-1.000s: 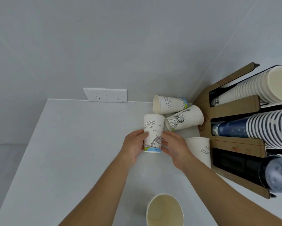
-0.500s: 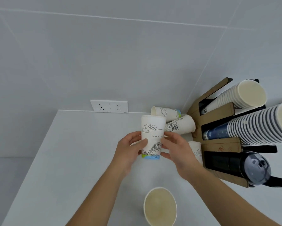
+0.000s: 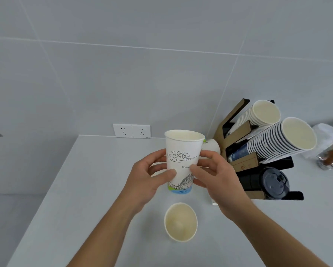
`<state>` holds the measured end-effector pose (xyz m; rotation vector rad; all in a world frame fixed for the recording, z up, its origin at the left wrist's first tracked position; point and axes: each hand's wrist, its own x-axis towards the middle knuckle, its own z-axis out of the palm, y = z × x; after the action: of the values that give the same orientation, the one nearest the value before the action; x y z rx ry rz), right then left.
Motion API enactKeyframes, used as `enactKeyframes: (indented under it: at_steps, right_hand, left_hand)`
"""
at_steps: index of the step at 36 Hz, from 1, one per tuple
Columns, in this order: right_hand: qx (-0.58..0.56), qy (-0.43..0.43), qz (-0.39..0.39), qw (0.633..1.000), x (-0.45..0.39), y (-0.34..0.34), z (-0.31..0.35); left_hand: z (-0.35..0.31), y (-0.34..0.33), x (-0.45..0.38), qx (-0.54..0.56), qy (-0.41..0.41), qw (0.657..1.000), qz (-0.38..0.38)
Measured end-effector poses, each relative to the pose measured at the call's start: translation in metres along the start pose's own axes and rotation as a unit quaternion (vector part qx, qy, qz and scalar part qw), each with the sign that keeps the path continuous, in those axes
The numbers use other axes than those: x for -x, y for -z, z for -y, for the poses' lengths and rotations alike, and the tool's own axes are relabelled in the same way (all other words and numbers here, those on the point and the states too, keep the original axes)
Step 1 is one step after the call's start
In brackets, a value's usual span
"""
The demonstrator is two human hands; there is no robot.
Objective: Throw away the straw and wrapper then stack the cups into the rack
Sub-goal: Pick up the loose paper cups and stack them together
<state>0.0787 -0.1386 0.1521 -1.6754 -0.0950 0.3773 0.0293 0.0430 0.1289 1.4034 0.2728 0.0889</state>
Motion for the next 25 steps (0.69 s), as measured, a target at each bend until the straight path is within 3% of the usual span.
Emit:
enactKeyframes:
  at_steps: [11, 25]
  right_hand:
    - [0.092, 0.054, 0.050, 0.993, 0.043, 0.015, -0.013]
    - [0.130, 0.025, 0.076, 0.988, 0.058, 0.020, -0.068]
  left_hand:
    - [0.012, 0.004, 0.038, -0.037, -0.029, 0.998, 0.043]
    - [0.055, 0.011, 0.059, -0.197, 0.003, 0.978, 0.063]
